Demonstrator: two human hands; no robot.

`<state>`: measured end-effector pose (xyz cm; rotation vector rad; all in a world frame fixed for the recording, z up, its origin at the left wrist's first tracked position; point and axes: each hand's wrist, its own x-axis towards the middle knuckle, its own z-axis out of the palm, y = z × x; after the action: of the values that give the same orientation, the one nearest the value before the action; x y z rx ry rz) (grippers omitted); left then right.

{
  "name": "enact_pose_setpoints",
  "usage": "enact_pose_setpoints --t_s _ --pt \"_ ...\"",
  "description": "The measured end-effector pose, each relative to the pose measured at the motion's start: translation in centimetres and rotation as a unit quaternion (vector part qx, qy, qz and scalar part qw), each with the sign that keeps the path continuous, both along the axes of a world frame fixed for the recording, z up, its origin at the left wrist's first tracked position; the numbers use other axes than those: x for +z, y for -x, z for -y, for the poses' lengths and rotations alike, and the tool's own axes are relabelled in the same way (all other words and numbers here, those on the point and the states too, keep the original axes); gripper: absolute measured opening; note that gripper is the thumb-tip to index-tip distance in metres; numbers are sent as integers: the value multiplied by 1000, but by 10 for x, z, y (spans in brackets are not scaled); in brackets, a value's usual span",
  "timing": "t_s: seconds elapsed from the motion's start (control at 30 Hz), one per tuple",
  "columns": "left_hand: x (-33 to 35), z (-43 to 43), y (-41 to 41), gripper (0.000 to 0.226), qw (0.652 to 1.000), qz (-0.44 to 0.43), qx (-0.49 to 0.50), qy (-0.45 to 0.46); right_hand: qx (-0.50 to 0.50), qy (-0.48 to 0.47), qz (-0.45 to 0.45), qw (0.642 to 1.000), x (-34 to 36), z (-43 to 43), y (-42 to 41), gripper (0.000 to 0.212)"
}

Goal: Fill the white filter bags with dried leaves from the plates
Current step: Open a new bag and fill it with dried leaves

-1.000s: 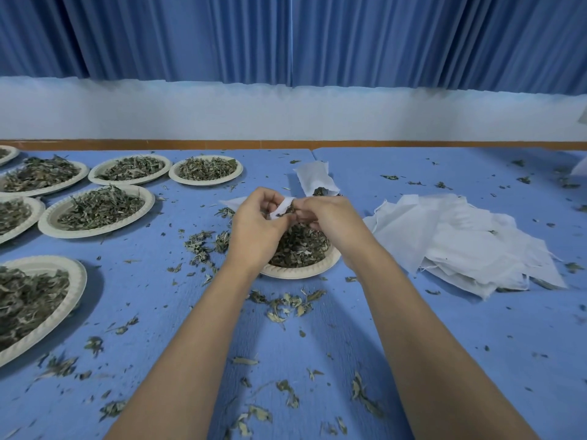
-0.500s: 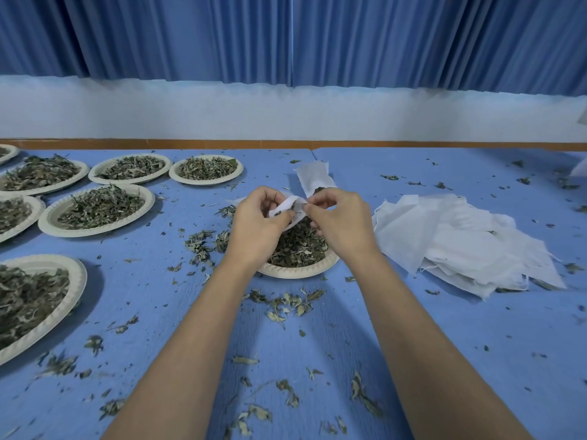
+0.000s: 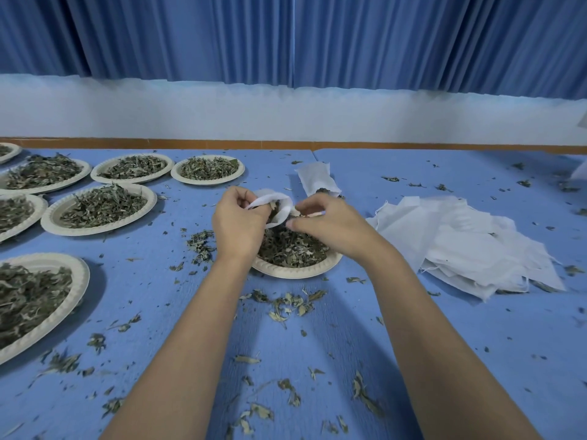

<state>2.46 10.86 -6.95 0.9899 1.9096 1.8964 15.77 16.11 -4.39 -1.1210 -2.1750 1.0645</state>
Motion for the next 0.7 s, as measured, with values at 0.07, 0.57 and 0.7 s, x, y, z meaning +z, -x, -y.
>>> enact_pose_setpoints --t_s 0.07,0.57,0.7 --pt "2 0 0 27 1000 22 -18 1 35 -42 137 989 -4 -1 0 67" --pt "8 1 -3 18 992 108 -60 -30 -35 -128 141 981 -19 -3 4 47" --pt "9 2 -3 19 992 106 -55 -50 3 -116 160 980 -14 -2 1 68"
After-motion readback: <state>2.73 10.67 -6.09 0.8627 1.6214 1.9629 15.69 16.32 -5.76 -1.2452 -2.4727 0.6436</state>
